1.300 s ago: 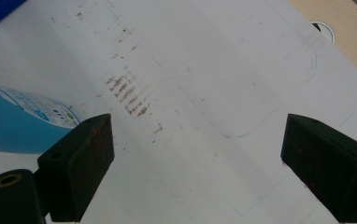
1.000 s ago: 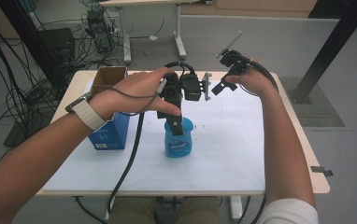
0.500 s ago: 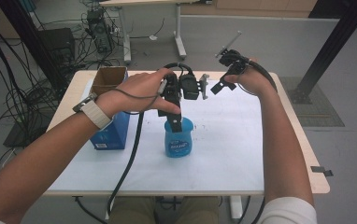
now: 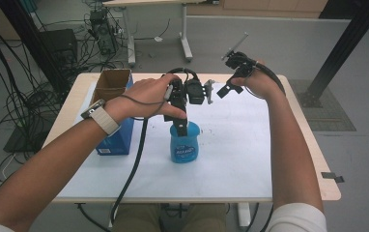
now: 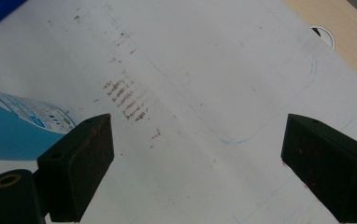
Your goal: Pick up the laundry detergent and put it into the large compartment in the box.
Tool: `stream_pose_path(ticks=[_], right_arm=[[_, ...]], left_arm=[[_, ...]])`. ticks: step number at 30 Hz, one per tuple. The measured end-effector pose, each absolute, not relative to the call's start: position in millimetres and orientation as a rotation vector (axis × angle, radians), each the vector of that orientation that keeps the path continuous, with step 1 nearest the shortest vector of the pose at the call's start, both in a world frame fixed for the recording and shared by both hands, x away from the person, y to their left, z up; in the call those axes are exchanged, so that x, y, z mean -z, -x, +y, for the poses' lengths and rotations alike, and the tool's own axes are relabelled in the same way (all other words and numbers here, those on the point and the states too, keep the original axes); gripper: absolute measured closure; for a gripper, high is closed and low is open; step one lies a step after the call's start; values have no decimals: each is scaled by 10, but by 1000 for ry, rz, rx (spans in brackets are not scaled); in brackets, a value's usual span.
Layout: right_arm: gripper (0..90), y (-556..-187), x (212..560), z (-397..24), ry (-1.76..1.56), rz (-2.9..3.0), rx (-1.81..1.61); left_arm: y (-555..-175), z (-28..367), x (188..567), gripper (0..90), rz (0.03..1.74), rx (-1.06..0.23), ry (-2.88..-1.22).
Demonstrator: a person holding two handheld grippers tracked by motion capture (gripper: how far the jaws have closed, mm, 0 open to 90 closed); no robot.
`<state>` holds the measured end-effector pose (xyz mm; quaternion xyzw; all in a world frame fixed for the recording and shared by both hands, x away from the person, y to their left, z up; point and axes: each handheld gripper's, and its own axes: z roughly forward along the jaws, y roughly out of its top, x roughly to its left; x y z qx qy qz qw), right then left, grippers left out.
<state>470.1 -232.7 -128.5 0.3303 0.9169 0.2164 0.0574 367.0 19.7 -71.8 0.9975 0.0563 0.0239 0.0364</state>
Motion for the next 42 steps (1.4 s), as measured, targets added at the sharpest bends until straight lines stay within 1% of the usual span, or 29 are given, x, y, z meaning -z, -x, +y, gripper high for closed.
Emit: stream_pose_path(ticks=[7, 22, 42], right_arm=[[93, -4700, 1283, -2327, -1012, 2777, -656], [94, -4710, 1288, -2330, -1010, 2778, -661], [93, -4717, 1295, -2325, -1009, 2779, -658]], left_arm=[[-3661, 110, 827, 89, 174, -105, -3089], [-3671, 51, 976, 92, 189, -110, -3094], [-3696, 51, 1041, 93, 215, -109, -3089]])
